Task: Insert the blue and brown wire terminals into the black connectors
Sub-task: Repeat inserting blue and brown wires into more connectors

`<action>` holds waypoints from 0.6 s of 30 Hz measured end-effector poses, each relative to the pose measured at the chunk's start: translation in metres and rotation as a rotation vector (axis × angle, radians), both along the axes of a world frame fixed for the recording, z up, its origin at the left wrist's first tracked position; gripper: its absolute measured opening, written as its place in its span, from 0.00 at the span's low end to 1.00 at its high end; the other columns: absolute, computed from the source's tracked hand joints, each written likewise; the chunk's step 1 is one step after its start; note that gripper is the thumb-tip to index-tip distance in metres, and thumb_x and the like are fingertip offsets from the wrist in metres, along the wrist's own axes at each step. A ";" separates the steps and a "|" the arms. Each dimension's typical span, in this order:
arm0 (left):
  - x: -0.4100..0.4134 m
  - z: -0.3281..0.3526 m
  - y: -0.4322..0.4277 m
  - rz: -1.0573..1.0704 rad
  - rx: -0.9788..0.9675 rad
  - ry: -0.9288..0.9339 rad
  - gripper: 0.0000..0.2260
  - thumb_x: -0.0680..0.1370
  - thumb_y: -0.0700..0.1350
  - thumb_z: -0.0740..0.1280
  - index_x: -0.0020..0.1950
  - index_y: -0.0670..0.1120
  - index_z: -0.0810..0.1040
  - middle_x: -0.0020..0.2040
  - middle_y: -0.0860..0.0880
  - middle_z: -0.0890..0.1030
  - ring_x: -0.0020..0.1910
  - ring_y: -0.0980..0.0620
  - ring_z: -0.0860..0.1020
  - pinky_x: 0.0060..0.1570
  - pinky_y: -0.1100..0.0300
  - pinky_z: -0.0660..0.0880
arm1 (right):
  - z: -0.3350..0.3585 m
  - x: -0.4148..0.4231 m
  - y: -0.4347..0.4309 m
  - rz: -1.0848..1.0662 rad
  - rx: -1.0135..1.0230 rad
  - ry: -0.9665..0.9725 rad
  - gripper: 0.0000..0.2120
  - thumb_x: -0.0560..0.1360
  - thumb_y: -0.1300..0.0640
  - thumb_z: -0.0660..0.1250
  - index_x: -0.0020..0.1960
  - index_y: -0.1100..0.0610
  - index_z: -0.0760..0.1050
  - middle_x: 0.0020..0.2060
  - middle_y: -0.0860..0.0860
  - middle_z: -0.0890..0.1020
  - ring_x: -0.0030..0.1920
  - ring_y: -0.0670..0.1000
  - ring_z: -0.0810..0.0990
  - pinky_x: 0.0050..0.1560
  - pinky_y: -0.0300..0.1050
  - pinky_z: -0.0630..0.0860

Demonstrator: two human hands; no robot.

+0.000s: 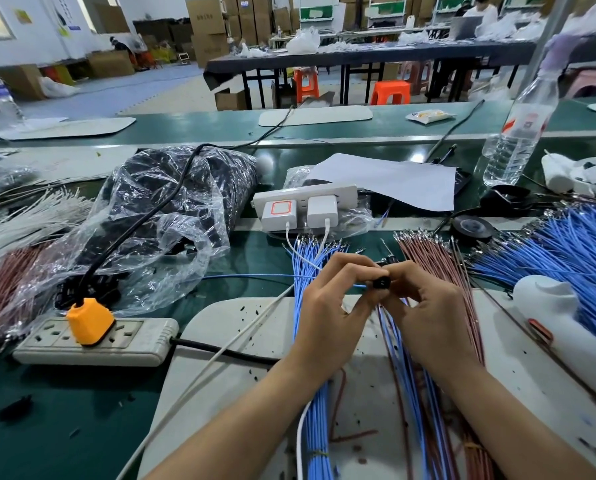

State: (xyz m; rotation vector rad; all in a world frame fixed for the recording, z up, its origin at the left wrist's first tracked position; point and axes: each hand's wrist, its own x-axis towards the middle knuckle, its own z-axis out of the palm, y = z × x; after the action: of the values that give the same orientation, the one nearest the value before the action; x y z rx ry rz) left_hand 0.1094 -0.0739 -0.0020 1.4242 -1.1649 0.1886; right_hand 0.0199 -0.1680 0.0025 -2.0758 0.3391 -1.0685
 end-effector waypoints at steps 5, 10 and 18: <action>0.000 0.000 0.000 -0.004 0.000 -0.003 0.06 0.72 0.32 0.71 0.48 0.36 0.81 0.47 0.44 0.78 0.47 0.57 0.77 0.51 0.67 0.73 | -0.002 0.001 -0.002 -0.008 -0.021 0.016 0.15 0.67 0.75 0.71 0.45 0.57 0.79 0.34 0.42 0.80 0.39 0.46 0.80 0.40 0.26 0.72; 0.001 -0.001 0.000 -0.017 0.005 -0.002 0.06 0.72 0.33 0.71 0.48 0.37 0.81 0.48 0.44 0.79 0.47 0.56 0.78 0.50 0.67 0.73 | -0.001 0.002 -0.002 0.002 -0.027 0.011 0.18 0.67 0.74 0.72 0.44 0.52 0.77 0.34 0.42 0.80 0.38 0.44 0.80 0.38 0.28 0.73; 0.000 -0.003 -0.002 -0.050 0.006 -0.005 0.06 0.72 0.33 0.71 0.49 0.36 0.81 0.47 0.43 0.81 0.46 0.50 0.80 0.49 0.61 0.77 | -0.003 0.001 -0.004 -0.001 -0.064 0.045 0.16 0.67 0.74 0.71 0.45 0.54 0.79 0.34 0.49 0.83 0.35 0.49 0.79 0.35 0.32 0.73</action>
State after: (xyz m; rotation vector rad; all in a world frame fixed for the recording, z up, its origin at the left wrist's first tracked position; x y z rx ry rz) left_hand 0.1093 -0.0757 -0.0053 1.3995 -1.2050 0.1540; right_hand 0.0209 -0.1723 -0.0008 -2.1594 0.3319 -1.0474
